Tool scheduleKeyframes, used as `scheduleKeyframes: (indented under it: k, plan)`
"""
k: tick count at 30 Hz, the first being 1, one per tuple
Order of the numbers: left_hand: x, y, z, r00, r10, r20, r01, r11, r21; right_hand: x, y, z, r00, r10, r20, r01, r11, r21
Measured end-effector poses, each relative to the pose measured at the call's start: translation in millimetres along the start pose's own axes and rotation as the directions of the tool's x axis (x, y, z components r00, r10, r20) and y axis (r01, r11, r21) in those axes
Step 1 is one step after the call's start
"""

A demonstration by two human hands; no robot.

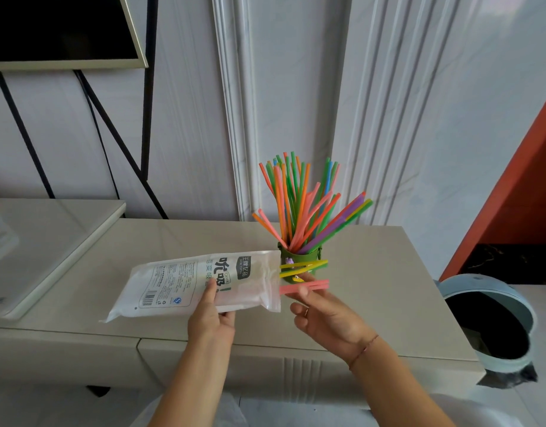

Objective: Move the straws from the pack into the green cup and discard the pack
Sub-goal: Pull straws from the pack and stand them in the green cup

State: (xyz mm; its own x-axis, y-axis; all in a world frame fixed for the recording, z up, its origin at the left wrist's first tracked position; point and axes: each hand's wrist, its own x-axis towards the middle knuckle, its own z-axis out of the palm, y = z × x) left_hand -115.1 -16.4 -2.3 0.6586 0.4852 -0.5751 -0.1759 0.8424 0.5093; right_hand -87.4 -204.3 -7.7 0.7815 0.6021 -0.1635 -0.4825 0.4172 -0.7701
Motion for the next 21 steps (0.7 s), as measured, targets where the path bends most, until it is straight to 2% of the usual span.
scheduleKeyframes:
  k: [2,5,9,11,14,21]
  plan:
    - [-2,-4,0,1.0,-0.015,0.002,0.015,1.0,0.014,3,4,6,0.999,-0.032,0.018,0.032,0.999,0.023]
    - [-5,-9,-1,1.0,-0.013,0.006,0.013,0.999,0.031,11,6,12,0.987,-0.141,-0.08,0.147,0.985,0.086]
    - [-5,-12,-1,1.0,0.005,0.025,-0.007,0.997,0.083,13,3,12,0.917,-0.316,-0.243,0.294,0.948,-0.123]
    - [-6,-14,0,0.999,0.001,0.044,-0.006,0.994,0.112,14,1,12,0.888,-0.361,-0.287,0.315,0.929,-0.194]
    - [-8,-14,1,0.998,-0.009,0.058,0.001,0.991,0.137,13,-5,11,0.859,-0.371,-0.353,0.314,0.926,-0.21]
    - [-2,1,-1,1.0,-0.006,0.016,0.005,0.995,0.096,2,-36,-6,0.798,-0.395,-0.455,0.284,0.913,-0.294]
